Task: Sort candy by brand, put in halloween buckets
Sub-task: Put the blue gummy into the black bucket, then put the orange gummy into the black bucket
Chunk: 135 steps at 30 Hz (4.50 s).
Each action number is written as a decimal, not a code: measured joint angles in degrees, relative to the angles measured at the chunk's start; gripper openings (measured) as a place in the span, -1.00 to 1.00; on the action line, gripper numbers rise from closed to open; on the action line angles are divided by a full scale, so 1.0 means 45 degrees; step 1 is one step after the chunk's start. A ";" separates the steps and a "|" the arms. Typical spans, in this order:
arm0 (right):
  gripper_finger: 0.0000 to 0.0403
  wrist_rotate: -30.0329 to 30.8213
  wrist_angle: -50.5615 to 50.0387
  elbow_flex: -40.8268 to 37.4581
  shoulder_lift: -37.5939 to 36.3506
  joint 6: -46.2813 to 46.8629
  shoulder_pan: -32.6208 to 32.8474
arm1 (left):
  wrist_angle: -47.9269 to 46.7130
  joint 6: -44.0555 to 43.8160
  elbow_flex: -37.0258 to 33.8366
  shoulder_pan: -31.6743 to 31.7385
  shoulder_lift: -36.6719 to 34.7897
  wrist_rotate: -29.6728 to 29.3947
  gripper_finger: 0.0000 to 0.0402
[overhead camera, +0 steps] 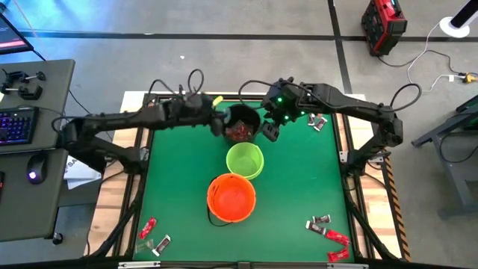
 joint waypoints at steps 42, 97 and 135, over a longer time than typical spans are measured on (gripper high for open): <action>0.33 0.0232 -0.6322 0.0002 -0.0005 0.2918 0.2740 | -0.0944 0.0962 0.0180 0.0603 -0.2617 0.2557 0.22; -0.07 0.4812 0.5875 -1.2072 -0.1112 1.0613 -0.9640 | 0.0133 -0.0698 0.0175 0.2307 -0.3036 0.0962 0.22; -0.08 0.4684 0.5433 -1.2086 -0.0604 1.3888 -0.9738 | 0.0053 0.0756 0.0175 0.2307 -0.3036 0.1352 0.22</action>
